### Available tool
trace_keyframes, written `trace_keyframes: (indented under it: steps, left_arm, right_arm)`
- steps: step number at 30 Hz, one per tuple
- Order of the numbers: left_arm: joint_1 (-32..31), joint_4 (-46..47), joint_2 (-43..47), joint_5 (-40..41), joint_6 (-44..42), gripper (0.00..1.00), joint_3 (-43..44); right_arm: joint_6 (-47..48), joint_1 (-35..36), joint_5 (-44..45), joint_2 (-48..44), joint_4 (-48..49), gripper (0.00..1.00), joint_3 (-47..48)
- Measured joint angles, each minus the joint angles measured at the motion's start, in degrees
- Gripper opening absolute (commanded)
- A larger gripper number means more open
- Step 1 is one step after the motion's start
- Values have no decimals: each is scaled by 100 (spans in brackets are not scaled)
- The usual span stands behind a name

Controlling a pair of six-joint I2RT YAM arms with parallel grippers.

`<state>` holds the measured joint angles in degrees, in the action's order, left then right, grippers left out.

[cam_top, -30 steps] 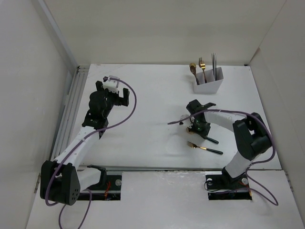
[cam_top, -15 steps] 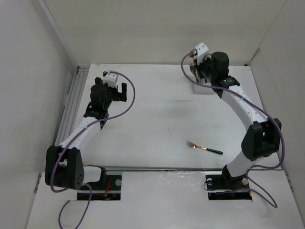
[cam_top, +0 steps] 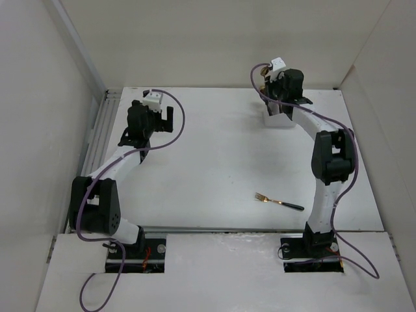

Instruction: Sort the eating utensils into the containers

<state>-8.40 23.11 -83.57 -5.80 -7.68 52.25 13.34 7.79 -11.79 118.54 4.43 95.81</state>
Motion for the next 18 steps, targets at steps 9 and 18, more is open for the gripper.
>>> trace_keyframes:
  steps: [9, 18]
  left_arm:
    - [0, -24, -105, 13, 0, 100, 74]
    - [0, 28, -105, 9, -92, 100, 109]
  right_arm:
    - [-131, -181, 378, -570, -229, 0, -673]
    - [-157, -184, 435, -538, -483, 30, -671]
